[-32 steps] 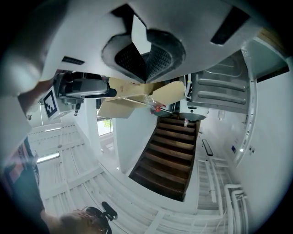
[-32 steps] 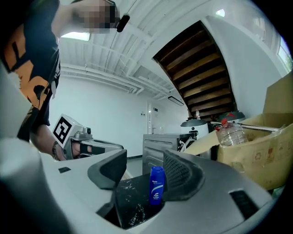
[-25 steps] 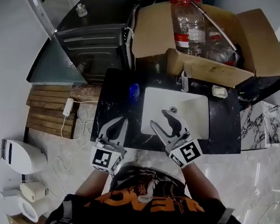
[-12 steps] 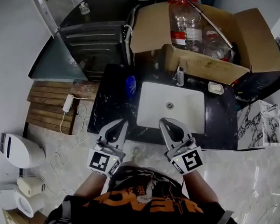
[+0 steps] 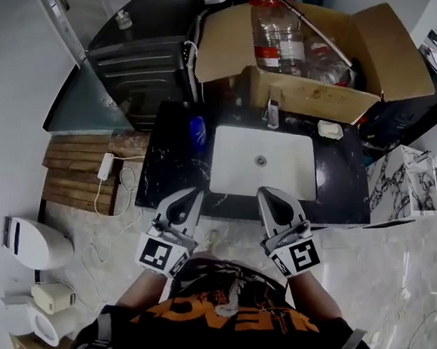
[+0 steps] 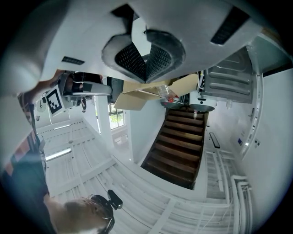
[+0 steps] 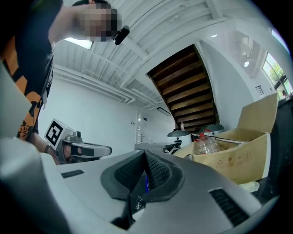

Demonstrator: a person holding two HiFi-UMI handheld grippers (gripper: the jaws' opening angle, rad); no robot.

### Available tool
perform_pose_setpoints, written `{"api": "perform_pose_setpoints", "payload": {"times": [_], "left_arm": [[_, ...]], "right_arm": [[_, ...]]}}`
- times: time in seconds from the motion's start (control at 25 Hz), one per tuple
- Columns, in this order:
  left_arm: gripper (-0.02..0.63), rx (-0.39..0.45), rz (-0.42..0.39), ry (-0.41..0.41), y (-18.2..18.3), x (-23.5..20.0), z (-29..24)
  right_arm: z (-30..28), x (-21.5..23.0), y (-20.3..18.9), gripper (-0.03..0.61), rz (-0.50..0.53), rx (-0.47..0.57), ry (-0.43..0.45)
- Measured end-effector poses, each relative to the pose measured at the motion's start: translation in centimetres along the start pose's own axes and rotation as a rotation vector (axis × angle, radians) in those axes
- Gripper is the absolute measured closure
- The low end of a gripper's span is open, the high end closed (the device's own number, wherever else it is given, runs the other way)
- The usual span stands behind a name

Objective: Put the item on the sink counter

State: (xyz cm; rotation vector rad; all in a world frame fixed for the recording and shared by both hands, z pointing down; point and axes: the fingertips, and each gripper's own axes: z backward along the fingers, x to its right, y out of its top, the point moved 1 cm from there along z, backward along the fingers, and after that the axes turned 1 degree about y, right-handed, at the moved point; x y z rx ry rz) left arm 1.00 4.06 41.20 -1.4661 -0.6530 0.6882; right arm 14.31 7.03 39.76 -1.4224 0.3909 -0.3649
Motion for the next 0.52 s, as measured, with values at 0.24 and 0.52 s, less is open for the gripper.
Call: {"api": "perform_pose_setpoints", "payload": {"times": [0.24, 0.52], "left_arm": [[0.598, -0.004, 0.001, -0.019, -0.13, 0.43, -0.03], [0.598, -0.015, -0.003, -0.039, -0.63, 0.6, -0.41]], "right_arm": [[0.63, 0.33, -0.02, 0.565, 0.039, -0.026, -0.04], [0.45, 0.42, -0.38, 0.565, 0.039, -0.035, -0.042]]}}
